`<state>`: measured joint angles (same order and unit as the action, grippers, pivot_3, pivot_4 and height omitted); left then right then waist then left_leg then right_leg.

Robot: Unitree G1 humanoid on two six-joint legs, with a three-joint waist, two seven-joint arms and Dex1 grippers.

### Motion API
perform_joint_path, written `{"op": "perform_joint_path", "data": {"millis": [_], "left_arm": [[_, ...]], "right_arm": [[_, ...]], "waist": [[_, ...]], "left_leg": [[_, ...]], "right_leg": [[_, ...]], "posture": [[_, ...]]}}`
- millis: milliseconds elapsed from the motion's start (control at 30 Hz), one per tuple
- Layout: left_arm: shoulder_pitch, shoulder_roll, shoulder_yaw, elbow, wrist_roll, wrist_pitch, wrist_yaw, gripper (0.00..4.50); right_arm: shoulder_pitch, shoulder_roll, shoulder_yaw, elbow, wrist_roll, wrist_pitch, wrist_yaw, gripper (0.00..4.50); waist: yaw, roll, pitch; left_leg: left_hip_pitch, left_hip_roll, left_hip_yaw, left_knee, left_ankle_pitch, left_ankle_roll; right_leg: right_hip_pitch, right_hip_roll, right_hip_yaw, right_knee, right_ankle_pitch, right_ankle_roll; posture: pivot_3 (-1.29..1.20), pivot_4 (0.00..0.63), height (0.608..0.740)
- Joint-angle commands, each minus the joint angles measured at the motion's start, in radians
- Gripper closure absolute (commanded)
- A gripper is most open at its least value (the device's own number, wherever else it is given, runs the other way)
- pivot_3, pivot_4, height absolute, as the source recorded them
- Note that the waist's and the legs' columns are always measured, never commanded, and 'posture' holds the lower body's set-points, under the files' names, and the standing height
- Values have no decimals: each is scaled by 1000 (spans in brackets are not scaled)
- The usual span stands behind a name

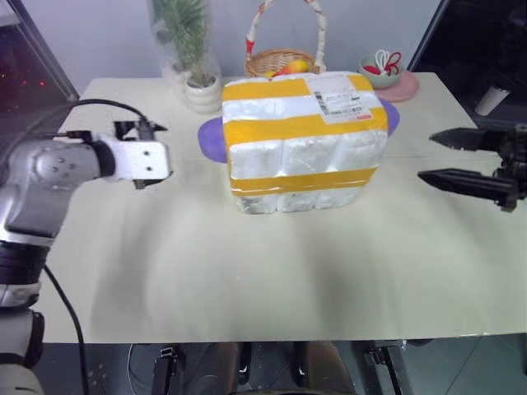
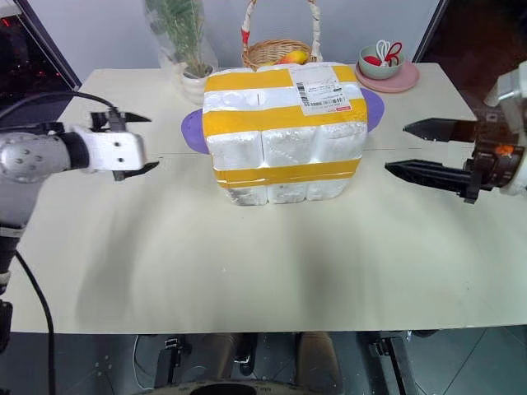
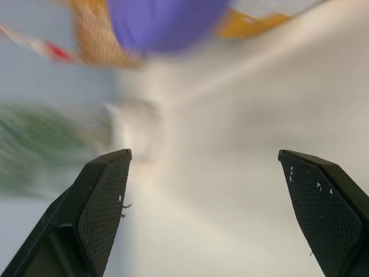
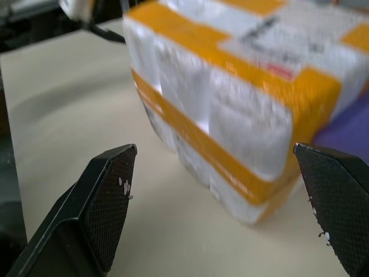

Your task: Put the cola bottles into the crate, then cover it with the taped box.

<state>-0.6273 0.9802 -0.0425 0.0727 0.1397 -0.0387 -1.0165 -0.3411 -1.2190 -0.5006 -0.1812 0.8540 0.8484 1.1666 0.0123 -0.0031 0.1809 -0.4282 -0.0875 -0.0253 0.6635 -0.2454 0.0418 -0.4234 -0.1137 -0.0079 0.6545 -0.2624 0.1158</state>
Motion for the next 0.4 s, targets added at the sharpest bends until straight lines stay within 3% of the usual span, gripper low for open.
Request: {"op": "perform_joint_path", "data": {"millis": [33, 100, 167, 400], "left_arm": [[-60, -2, 178, -16, -374, 355, -173, 249], [-148, 41, 261, 64, -602, 593, -341, 249], [-217, 71, 282, 136, -693, 715, -420, 249], [-266, 107, 195, 199, -700, 762, -529, 249]], "right_arm": [[31, -27, -45, 13, -55, -59, 33, 0], [61, -26, -39, 37, -94, -92, 49, 0], [67, -22, -33, 60, -112, -111, 55, 0], [28, -3, 10, 130, -133, -139, 55, 0]], "waist": [[1, 0, 0], [0, -3, 2], [-6, -3, 2], [-18, 1, 0]], "left_leg": [[0, 0, 0, 1, 0, 0], [0, 0, 0, 1, 0, 0], [-1, 0, -1, 2, 0, 0], [3, 0, -1, 1, 0, 0]], "right_leg": [[0, 0, 0, 0, 0, 0], [1, 0, 0, 0, 0, 0], [1, 1, -1, 0, 0, 0], [4, 1, -1, 1, 0, 0]], "posture": [[0, 150, 740], [0, 150, 740], [0, 150, 740], [0, 150, 740]]}}
